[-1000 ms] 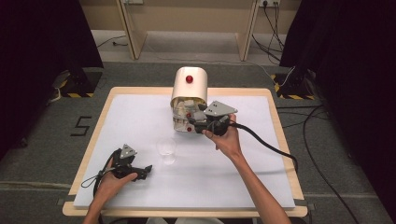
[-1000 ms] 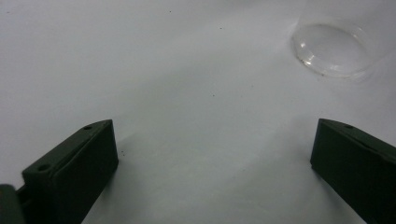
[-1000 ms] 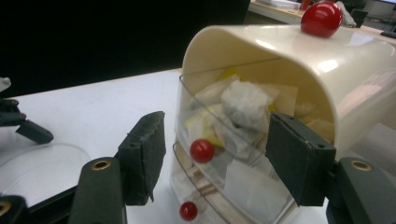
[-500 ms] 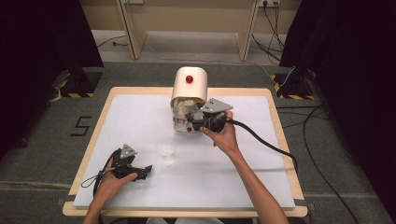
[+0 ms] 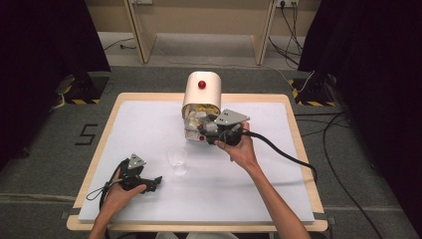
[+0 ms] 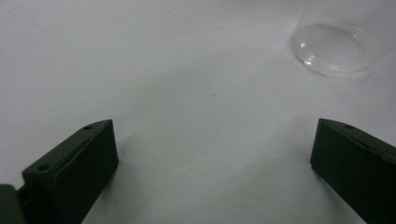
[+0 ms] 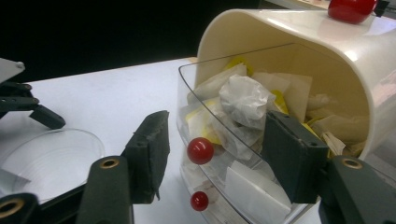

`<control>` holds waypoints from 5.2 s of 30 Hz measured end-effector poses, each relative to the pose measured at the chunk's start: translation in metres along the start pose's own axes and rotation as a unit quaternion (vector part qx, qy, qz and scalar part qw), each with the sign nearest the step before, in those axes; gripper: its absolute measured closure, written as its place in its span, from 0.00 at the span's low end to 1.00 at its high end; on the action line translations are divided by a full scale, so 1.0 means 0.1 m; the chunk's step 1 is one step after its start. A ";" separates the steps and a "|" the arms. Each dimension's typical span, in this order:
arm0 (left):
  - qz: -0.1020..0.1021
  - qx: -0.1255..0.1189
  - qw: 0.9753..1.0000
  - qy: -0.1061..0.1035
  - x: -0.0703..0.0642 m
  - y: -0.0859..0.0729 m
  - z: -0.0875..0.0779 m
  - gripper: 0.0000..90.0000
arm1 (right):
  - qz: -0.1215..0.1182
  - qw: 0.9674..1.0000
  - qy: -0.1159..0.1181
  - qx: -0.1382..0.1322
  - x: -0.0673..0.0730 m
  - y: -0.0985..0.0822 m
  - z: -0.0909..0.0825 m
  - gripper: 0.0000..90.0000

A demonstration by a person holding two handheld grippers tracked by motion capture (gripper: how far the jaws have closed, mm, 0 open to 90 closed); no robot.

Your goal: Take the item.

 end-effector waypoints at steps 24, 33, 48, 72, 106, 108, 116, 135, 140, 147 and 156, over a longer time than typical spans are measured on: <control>0.000 0.000 1.000 -0.001 0.00 0.00 0.00 0.00 | -0.032 0.999 0.017 0.009 0.22 -0.07 -0.29 0.49; 0.000 -0.001 1.000 -0.001 0.00 0.00 0.00 0.00 | -0.041 0.999 0.020 0.013 0.29 -0.10 -0.35 0.49; 0.000 -0.001 1.000 -0.001 0.00 0.00 0.00 0.00 | -0.049 0.998 0.028 0.019 0.37 -0.15 -0.44 0.49; 0.000 0.000 1.000 0.000 0.00 0.00 0.00 0.00 | -0.031 0.999 0.010 0.001 0.34 -0.09 -0.42 0.45; 0.000 0.000 1.000 0.000 0.00 0.00 0.00 0.00 | 0.009 0.999 0.032 -0.004 0.27 -0.05 -0.12 0.94; 0.000 0.000 1.000 0.000 0.00 0.00 0.00 0.00 | 0.010 0.999 0.034 -0.010 0.26 -0.04 -0.13 0.95; 0.000 0.000 1.000 0.000 0.00 0.00 0.00 0.00 | 0.022 0.999 0.031 -0.024 0.21 0.02 -0.16 0.96; 0.001 0.001 1.000 0.000 0.00 0.00 0.00 0.00 | 0.033 0.997 0.027 -0.070 0.11 0.27 -0.33 0.96; 0.000 0.000 1.000 -0.001 0.00 0.00 0.00 0.00 | 0.029 0.996 0.030 -0.078 0.12 0.34 -0.37 0.96; 0.000 0.000 1.000 0.000 0.00 0.00 0.00 0.00 | 0.023 0.995 0.040 -0.085 0.20 0.40 -0.42 0.96; 0.000 0.000 1.000 0.000 0.00 0.00 0.00 0.00 | 0.020 0.993 0.056 -0.101 0.30 0.48 -0.51 0.96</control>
Point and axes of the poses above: each handheld gripper's, and its own axes: z roughly forward along the jaws, y roughly out of its top, x roughly to its left, the point moved 2 cm from there along z, roughly forward along the jaws, and after that the axes turned 14 degrees about -y, right-handed, at the moved point
